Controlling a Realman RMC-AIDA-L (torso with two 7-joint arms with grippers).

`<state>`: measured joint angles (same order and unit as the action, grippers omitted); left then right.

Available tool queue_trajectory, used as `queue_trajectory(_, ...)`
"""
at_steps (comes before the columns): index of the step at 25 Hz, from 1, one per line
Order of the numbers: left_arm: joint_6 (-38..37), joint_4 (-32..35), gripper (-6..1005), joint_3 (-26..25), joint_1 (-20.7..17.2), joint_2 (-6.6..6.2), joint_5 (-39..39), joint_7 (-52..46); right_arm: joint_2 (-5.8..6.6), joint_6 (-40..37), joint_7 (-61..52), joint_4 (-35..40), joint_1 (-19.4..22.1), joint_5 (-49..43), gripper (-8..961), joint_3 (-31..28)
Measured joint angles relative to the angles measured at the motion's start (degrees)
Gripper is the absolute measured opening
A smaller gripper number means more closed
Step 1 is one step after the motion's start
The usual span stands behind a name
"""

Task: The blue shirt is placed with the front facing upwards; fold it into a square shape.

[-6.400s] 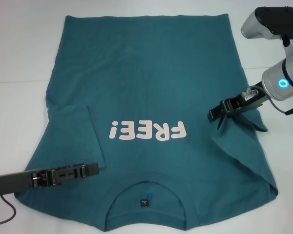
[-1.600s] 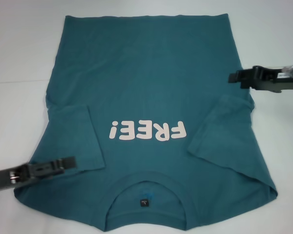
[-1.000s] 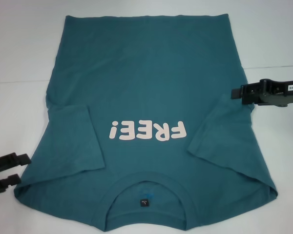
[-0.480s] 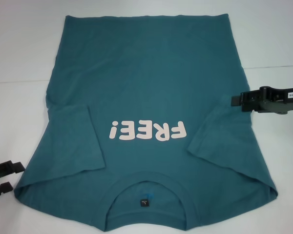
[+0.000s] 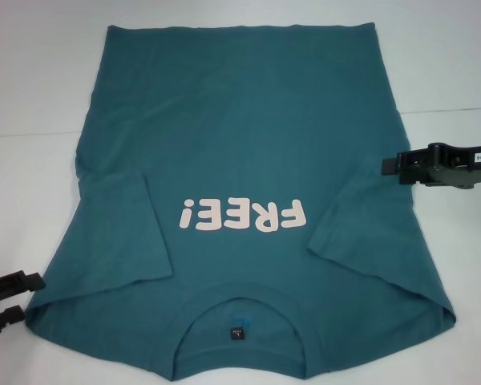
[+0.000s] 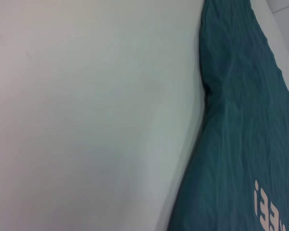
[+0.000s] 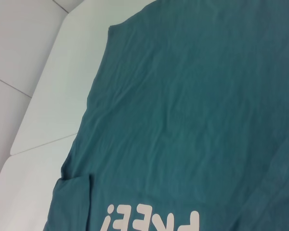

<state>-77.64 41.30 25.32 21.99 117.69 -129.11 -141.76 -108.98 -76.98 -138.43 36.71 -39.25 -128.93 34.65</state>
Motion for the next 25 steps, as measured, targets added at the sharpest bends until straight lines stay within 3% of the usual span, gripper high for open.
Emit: queue_trajectory(25,0.07,-0.65,765,-0.44,1.28,-0.59,-0.01,1.09,0.00,0.18,0.01,0.18,0.14,0.36,508,-0.37)
